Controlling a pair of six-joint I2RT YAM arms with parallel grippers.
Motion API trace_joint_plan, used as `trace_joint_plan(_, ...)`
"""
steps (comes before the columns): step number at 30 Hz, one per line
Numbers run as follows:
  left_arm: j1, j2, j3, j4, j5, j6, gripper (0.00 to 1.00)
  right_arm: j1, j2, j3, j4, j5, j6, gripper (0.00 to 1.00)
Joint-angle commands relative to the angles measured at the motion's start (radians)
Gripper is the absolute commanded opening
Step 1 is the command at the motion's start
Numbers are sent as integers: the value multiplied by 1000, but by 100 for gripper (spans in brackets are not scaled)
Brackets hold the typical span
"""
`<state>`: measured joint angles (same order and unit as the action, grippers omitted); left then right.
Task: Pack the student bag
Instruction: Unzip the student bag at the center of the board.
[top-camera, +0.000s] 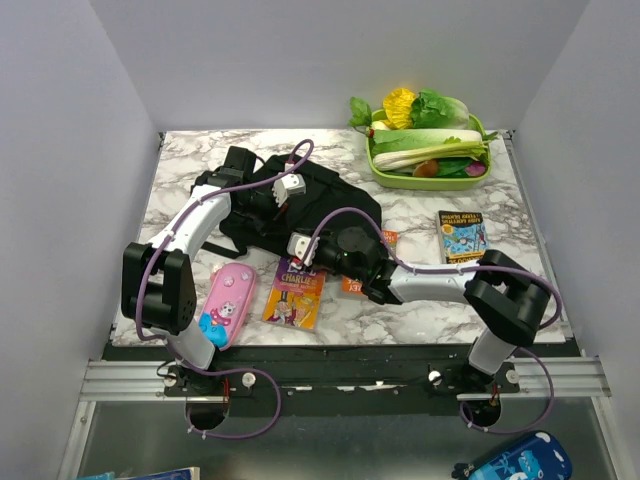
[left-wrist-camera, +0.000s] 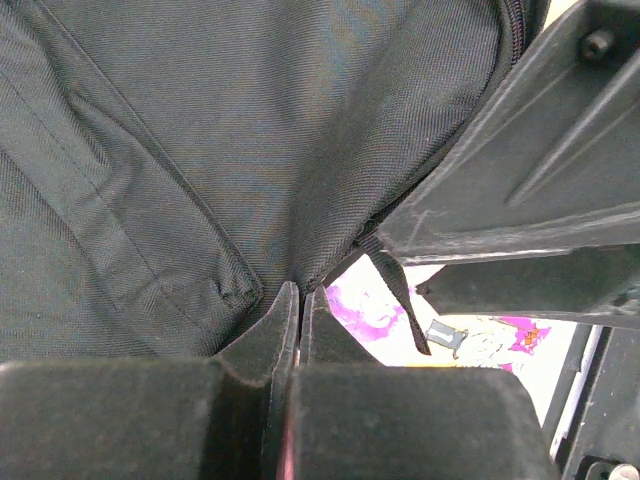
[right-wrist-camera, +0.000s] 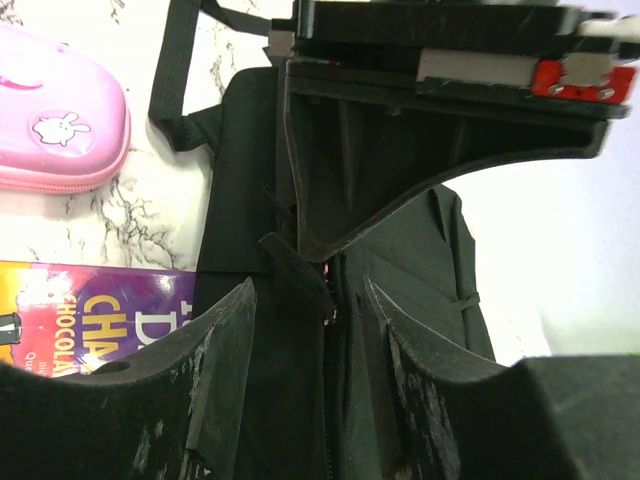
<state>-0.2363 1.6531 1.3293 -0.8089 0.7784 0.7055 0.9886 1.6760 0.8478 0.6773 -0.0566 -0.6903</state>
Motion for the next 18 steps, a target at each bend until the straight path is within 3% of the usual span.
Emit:
trace_joint_plan(1,-5,-26,-1,4,67,-8,0,8,57,42,28,-3,-35,55)
trace_joint_plan(13,-5,-21,-2,-1,65,-9,0,18,133,97,80,50,-57,53)
trace_joint_plan(16,-5,-18,-4,-3,65,-12,0,19,137,102,77,51,-57,47)
trace_joint_plan(18,-5,-16,-5,-4,64,-12,0,18,139,111,53,51,-58,33)
